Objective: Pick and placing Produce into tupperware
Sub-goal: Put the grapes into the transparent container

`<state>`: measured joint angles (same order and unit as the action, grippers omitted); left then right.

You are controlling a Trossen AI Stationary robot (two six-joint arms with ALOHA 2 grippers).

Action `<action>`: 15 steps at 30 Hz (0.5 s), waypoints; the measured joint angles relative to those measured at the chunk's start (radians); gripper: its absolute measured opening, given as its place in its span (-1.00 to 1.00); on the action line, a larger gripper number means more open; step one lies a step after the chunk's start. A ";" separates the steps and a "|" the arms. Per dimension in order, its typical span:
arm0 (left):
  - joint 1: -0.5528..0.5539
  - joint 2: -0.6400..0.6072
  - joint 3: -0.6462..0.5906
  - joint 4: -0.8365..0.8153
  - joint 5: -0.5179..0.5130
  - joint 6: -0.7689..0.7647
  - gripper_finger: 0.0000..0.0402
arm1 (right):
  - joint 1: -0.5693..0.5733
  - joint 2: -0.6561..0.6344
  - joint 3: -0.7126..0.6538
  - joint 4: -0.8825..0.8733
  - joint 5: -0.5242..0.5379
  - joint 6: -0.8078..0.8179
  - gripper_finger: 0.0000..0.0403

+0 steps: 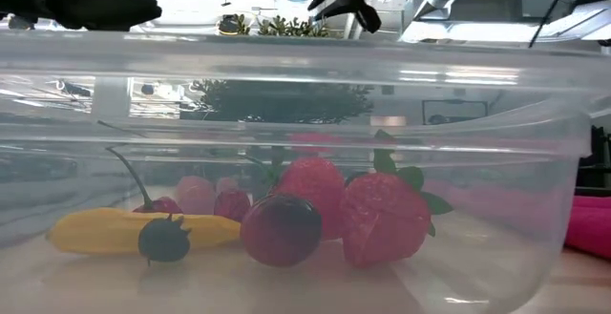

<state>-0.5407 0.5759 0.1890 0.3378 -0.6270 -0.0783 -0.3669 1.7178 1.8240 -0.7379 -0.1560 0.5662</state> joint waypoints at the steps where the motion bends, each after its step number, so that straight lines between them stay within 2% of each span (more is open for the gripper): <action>1: 0.000 0.000 0.000 -0.009 0.019 -0.005 -0.76 | -0.005 0.040 0.064 -0.055 -0.021 0.002 -0.40; 5: 0.000 0.000 0.000 -0.022 0.062 -0.005 -0.76 | -0.016 0.200 0.317 -0.259 -0.047 -0.045 -0.21; 9: -0.001 0.000 0.000 -0.043 0.073 -0.015 -0.76 | -0.022 0.336 0.533 -0.441 -0.032 -0.165 0.07; 15: -0.002 0.000 0.000 -0.109 0.109 -0.053 -0.76 | -0.033 0.404 0.494 -0.465 -0.055 -0.270 0.42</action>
<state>-0.5423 0.5758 0.1890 0.2292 -0.5178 -0.1313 -0.4000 2.1214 2.3184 -1.2025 -0.2105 0.2957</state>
